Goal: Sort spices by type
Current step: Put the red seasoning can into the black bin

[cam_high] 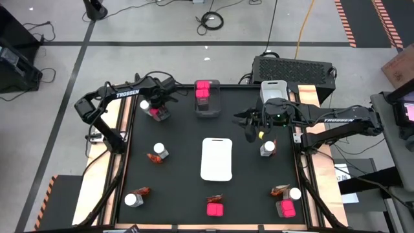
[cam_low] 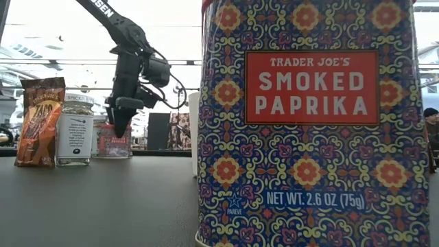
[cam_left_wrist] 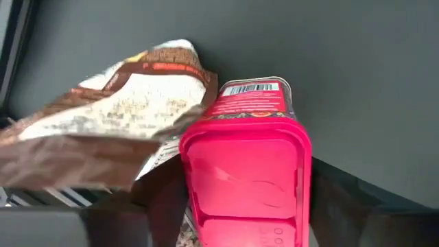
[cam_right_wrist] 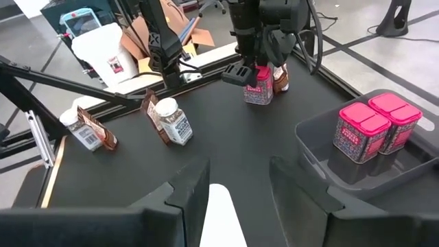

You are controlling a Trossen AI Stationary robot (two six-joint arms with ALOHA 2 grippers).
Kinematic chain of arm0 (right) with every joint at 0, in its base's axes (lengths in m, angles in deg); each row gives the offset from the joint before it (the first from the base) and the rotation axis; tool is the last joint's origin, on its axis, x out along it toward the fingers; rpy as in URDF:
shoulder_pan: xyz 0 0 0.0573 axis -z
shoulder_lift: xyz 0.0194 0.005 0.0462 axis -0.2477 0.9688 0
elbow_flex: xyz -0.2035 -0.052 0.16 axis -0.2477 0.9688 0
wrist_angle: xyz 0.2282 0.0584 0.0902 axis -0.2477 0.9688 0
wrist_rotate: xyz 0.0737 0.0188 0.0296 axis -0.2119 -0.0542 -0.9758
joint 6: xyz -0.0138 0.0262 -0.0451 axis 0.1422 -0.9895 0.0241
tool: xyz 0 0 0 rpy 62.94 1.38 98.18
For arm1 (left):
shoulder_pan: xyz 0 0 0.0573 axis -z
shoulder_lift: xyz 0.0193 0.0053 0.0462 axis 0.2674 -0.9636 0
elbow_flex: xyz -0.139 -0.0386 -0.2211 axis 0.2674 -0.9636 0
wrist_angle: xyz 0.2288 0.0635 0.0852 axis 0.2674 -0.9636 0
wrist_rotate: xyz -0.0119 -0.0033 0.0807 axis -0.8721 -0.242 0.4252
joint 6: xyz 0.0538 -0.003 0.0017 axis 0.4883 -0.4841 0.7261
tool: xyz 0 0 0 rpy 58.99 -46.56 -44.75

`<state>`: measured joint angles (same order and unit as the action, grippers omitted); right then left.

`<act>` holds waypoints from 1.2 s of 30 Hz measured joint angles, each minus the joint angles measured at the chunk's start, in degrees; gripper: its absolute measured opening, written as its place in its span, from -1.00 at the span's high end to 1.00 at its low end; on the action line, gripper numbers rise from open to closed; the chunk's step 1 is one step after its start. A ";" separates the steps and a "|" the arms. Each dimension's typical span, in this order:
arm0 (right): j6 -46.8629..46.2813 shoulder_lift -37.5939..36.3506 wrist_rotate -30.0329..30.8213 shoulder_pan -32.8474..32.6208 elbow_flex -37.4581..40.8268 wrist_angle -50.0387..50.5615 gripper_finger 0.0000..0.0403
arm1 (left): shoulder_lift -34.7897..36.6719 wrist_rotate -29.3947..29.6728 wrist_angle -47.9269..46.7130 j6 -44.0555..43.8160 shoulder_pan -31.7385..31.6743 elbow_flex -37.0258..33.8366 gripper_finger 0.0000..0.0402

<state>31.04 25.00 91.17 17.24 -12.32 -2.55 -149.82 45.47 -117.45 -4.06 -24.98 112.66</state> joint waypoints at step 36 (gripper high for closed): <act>-1.15 0.00 -0.12 0.02 0.00 1.64 0.28 | -0.45 -6.18 18.58 10.02 14.53 20.33 -0.11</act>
<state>29.89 25.00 91.04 17.26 -12.32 -0.92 -150.26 39.29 -98.87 5.96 -10.45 132.98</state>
